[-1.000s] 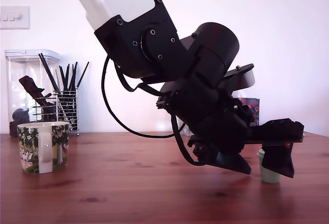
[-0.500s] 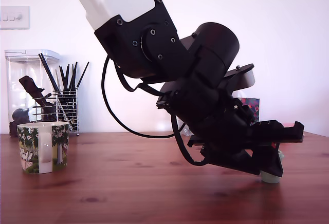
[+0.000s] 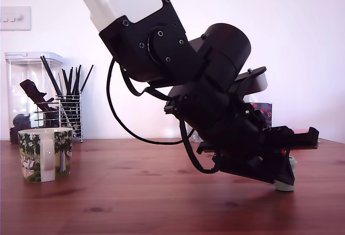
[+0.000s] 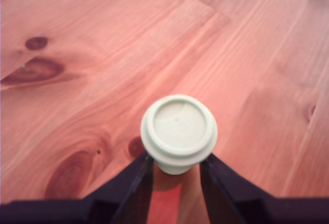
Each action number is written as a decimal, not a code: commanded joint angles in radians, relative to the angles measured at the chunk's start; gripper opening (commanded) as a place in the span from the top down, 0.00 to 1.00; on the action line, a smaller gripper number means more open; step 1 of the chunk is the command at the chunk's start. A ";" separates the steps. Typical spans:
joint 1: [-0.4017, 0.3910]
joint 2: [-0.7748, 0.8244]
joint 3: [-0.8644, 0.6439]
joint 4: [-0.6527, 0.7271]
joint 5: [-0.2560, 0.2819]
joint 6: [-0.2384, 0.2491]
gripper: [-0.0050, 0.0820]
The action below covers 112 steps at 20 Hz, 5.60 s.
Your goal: Pick up the coffee capsules from the table one by one and drop them inside the nearest coffee cup
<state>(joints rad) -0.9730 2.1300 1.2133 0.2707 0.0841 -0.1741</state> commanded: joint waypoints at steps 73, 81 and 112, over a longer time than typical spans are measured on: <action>0.649 -1.096 -0.961 0.240 -0.164 0.051 0.76; 0.727 -1.122 -0.965 0.197 -0.099 0.051 0.76; 0.781 -0.788 -0.552 -0.256 -0.006 0.103 0.76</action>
<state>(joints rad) -0.1936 1.3251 0.6693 0.0189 0.0776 -0.0746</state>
